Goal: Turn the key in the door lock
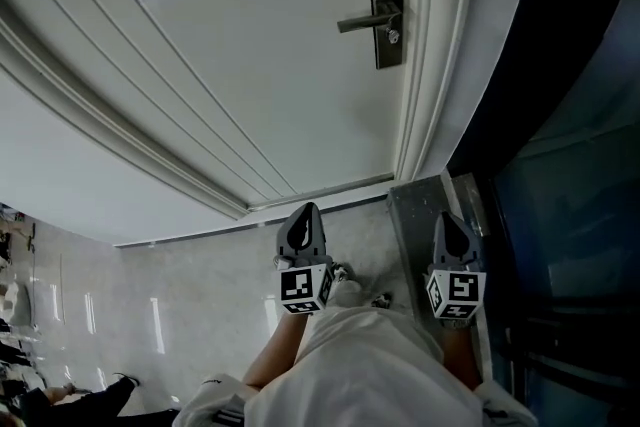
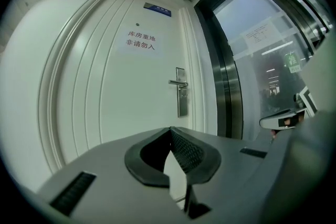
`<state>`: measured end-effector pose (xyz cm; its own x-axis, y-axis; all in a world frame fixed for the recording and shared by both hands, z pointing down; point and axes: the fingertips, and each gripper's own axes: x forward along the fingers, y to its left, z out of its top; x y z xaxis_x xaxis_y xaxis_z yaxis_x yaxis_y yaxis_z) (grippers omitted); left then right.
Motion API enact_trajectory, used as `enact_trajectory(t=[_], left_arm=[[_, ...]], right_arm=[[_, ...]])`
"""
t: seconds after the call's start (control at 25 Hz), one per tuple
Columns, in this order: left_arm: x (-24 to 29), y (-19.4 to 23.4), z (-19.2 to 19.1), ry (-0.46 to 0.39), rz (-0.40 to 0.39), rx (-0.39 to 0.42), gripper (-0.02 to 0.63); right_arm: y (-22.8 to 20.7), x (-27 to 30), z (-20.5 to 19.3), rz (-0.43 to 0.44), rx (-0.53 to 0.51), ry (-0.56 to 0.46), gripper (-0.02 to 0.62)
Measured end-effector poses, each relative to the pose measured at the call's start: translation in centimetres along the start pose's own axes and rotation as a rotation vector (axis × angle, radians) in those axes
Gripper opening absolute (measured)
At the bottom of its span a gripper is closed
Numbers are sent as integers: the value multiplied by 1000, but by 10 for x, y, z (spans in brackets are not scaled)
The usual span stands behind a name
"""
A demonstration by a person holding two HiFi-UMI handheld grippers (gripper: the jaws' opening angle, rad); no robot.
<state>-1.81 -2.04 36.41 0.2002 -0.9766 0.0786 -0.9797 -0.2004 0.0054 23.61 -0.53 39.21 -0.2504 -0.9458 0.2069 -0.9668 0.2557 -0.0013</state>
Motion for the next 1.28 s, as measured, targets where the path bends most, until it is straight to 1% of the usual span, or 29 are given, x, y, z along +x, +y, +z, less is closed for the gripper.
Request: enact_trajectory(t=[0.2, 0.32, 0.4, 0.52, 0.84, 1.12, 1.28], left_arm=[[22, 6, -3, 7, 23, -6, 6], [38, 9, -4, 3, 31, -13, 6], [54, 9, -7, 2, 28, -17, 6], [78, 8, -9, 0, 24, -24, 6], [143, 8, 3, -34, 11, -54, 6], [192, 20, 9, -38, -2, -65, 6], [218, 30, 16, -53, -17, -77, 6]], right_arm=[[-7, 17, 6, 13, -16, 0, -6], [-10, 29, 0, 4, -70, 33, -6], [-15, 39, 0, -4, -99, 46, -6], [-23, 52, 5, 1, -114, 47, -6], [-45, 101, 20, -11, -164, 56, -6], [-34, 156, 39, 19, -198, 46, -6], [-20, 187, 58, 37, -252, 40, -6]])
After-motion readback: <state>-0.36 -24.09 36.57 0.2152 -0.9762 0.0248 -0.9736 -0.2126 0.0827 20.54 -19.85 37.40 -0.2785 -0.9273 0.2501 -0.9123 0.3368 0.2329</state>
